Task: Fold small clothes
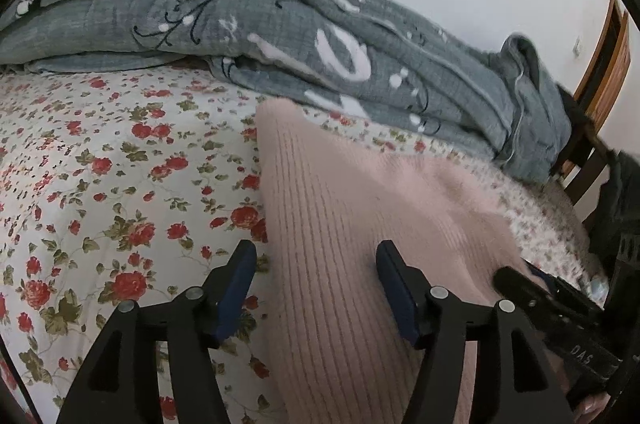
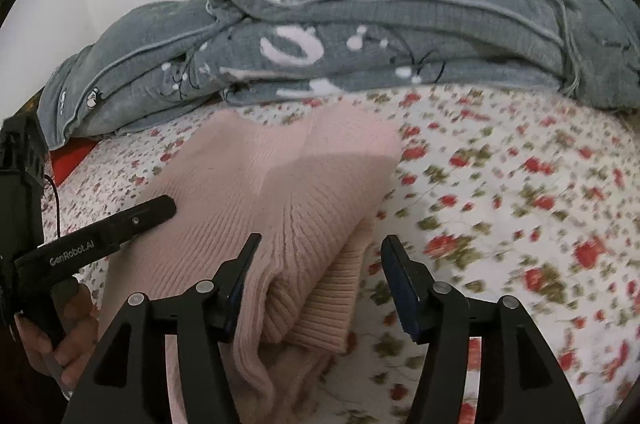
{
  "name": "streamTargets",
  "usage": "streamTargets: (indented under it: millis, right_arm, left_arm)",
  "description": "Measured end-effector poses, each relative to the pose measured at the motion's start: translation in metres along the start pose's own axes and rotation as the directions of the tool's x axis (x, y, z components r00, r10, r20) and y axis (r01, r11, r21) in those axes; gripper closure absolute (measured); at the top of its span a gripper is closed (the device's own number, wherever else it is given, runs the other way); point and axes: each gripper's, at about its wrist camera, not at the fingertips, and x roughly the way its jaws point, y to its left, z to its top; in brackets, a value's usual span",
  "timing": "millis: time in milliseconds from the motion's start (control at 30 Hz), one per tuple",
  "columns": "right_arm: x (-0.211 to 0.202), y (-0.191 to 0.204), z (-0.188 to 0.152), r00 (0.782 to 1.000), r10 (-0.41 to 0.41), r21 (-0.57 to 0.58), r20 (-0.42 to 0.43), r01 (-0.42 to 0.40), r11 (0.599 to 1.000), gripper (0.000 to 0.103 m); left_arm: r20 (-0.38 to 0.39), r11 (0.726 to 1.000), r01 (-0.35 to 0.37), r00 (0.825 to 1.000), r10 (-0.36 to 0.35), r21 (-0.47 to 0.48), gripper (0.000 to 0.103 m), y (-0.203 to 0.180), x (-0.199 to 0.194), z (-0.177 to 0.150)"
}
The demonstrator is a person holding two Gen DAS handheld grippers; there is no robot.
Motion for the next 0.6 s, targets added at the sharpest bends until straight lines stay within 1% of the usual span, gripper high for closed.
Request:
streamTargets:
  millis: [133, 200, 233, 267, 300, 333, 367, 400, 433, 467, 533, 567, 600]
  right_arm:
    - [-0.020, -0.010, 0.000, 0.994, 0.099, 0.020, 0.050, -0.100, 0.995, 0.045]
    - [-0.021, -0.009, 0.001, 0.992, 0.118, 0.025, 0.049, -0.120, 0.993, 0.046]
    - [-0.019, -0.008, 0.001, 0.992, 0.117, 0.027, 0.044, -0.118, 0.993, 0.048]
    - [-0.016, -0.006, 0.000, 0.992, 0.121, 0.027, 0.032, -0.122, 0.992, 0.055]
    - [-0.010, -0.003, -0.001, 0.992, 0.125, 0.026, 0.011, -0.125, 0.992, 0.069]
    - [-0.004, 0.000, -0.003, 0.992, 0.127, 0.023, -0.008, -0.126, 0.992, 0.075]
    - [0.000, 0.003, -0.005, 0.992, 0.126, 0.015, -0.017, -0.125, 0.992, 0.086]
    - [0.000, 0.007, -0.007, 0.994, 0.110, -0.007, -0.001, -0.110, 0.994, 0.089]
    - [-0.006, 0.009, -0.007, 0.994, 0.103, -0.033, 0.033, -0.102, 0.994, 0.089]
    - [-0.016, 0.009, -0.005, 0.989, 0.130, -0.042, 0.068, -0.128, 0.991, 0.090]
    - [-0.034, 0.001, 0.002, 0.973, 0.188, -0.026, 0.133, -0.186, 0.982, 0.090]
    - [-0.039, -0.002, 0.004, 0.969, 0.193, -0.023, 0.151, -0.192, 0.981, 0.090]
    - [-0.037, -0.002, 0.006, 0.978, 0.155, -0.035, 0.137, -0.151, 0.988, 0.091]
  left_arm:
    - [0.064, 1.000, 0.012, 0.998, -0.011, -0.010, 0.039, 0.003, -0.016, 0.003]
    - [0.091, 1.000, 0.011, 0.996, -0.009, -0.017, 0.036, 0.003, -0.022, 0.004]
    - [0.104, 1.000, 0.016, 0.994, -0.014, -0.024, 0.035, 0.005, -0.025, 0.005]
    - [0.112, 0.999, 0.022, 0.993, -0.019, -0.032, 0.035, 0.007, -0.027, 0.006]
    - [0.114, 0.999, 0.024, 0.993, -0.019, -0.036, 0.035, 0.008, -0.027, 0.005]
    - [0.110, 0.999, 0.021, 0.994, -0.016, -0.040, 0.035, 0.009, -0.027, 0.006]
    - [0.102, 0.999, 0.020, 0.995, -0.016, -0.042, 0.035, 0.011, -0.026, 0.006]
    - [0.098, 0.999, 0.021, 0.995, -0.016, -0.044, 0.035, 0.012, -0.025, 0.005]
    - [0.090, 0.999, 0.022, 0.996, -0.017, -0.048, 0.035, 0.013, -0.025, 0.005]
    - [0.080, 0.998, 0.029, 0.996, -0.024, -0.054, 0.035, 0.015, -0.024, 0.005]
    - [0.079, 0.997, 0.049, 0.996, -0.044, -0.066, 0.035, 0.017, -0.026, 0.005]
    - [0.081, 0.996, 0.058, 0.995, -0.052, -0.070, 0.035, 0.018, -0.028, 0.005]
    - [0.082, 0.996, 0.062, 0.995, -0.056, -0.070, 0.035, 0.019, -0.029, 0.004]
